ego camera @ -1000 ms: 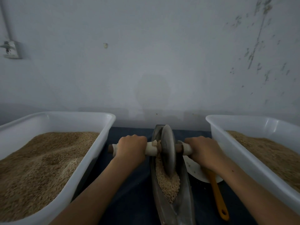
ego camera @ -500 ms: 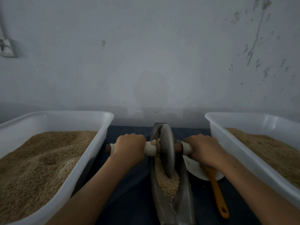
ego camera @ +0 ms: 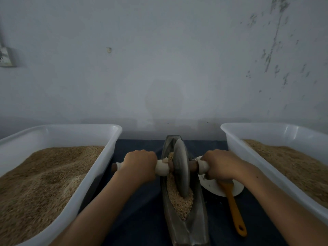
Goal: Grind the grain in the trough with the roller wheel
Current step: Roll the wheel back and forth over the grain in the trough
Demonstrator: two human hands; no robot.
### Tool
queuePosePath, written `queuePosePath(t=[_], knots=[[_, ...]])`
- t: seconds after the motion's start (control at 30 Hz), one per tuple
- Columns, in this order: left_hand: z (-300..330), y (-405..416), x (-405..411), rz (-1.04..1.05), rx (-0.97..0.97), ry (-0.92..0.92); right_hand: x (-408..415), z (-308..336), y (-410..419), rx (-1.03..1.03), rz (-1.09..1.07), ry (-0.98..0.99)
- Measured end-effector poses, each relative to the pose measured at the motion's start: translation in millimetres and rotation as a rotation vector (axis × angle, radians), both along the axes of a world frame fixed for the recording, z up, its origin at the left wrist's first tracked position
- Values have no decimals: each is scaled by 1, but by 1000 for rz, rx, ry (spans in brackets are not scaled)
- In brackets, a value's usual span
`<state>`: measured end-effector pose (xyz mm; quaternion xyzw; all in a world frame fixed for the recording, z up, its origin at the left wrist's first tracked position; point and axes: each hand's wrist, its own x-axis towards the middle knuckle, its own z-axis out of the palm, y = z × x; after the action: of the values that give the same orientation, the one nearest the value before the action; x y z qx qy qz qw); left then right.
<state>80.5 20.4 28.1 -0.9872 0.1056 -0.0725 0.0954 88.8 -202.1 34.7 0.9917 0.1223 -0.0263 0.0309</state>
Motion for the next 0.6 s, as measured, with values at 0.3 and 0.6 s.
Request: queuePosePath(t=[0.3,0.6], knots=[[-6,-1,3,19,-35,-122,4,-14,0,56,14,-277],[-3,1,4,0,-46,-32,1,-4,0,2,21,-127]])
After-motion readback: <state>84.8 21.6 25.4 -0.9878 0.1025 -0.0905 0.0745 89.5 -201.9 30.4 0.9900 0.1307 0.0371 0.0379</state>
